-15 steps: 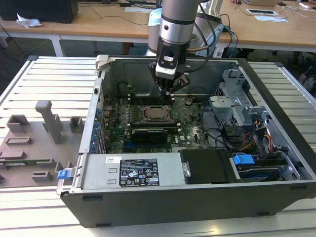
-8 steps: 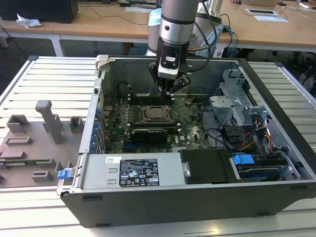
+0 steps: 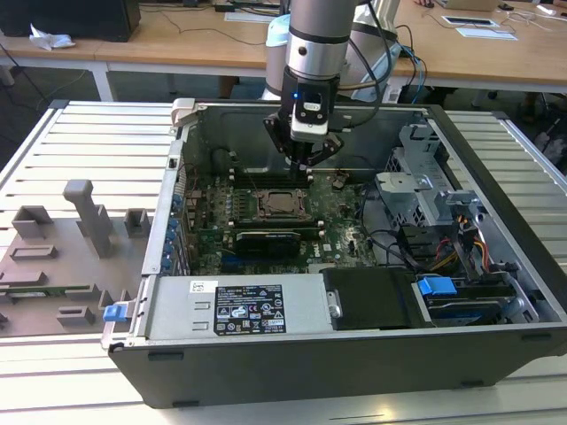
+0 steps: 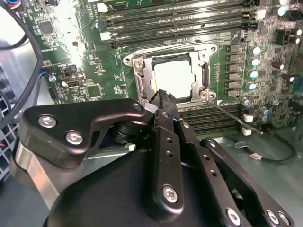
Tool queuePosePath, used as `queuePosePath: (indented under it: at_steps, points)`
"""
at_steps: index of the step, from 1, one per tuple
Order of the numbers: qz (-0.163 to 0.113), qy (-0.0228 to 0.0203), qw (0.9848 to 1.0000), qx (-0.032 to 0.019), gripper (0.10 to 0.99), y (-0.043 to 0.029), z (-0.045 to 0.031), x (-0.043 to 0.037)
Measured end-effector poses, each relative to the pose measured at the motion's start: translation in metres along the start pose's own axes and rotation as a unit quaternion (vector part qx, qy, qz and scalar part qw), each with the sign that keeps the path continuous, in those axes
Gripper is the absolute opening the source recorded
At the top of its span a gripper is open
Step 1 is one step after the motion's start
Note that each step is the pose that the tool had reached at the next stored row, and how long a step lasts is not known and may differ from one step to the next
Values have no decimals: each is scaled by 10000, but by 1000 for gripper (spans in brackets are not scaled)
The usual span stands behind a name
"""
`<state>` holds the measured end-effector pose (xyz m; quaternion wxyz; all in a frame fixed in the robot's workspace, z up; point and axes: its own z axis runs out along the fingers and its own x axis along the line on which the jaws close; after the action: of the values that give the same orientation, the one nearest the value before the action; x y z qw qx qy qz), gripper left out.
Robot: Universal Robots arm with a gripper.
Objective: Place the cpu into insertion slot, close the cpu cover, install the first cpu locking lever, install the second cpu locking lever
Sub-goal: 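Install the first cpu locking lever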
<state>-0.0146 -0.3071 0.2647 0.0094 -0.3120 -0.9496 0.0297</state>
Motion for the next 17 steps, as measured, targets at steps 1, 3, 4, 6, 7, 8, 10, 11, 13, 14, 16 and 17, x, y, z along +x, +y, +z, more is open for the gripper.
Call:
queuePosePath:
  at_steps: [1,3,4,6,7,8,10,11,13,14,16,17]
  points:
    - [-39,-2,10000,0,106,0,0,0]
    - [-161,-10,9999,0,106,0,0,0]
    - [-210,-13,9998,0,106,0,0,0]
    - [-324,-20,9995,0,106,0,0,0]
    - [-372,-23,9993,0,106,0,0,0]
    - [-414,-26,9991,-1,106,0,0,0]
    - [-537,-33,9986,0,106,0,0,0]
    - [-577,-36,9983,-1,106,0,0,0]
    - [-677,-42,9977,0,106,0,0,0]
    - [-749,-47,9972,-1,106,0,0,0]
    - [-829,-52,9965,-1,106,0,0,0]
    - [-922,-57,9957,-1,106,0,0,0]
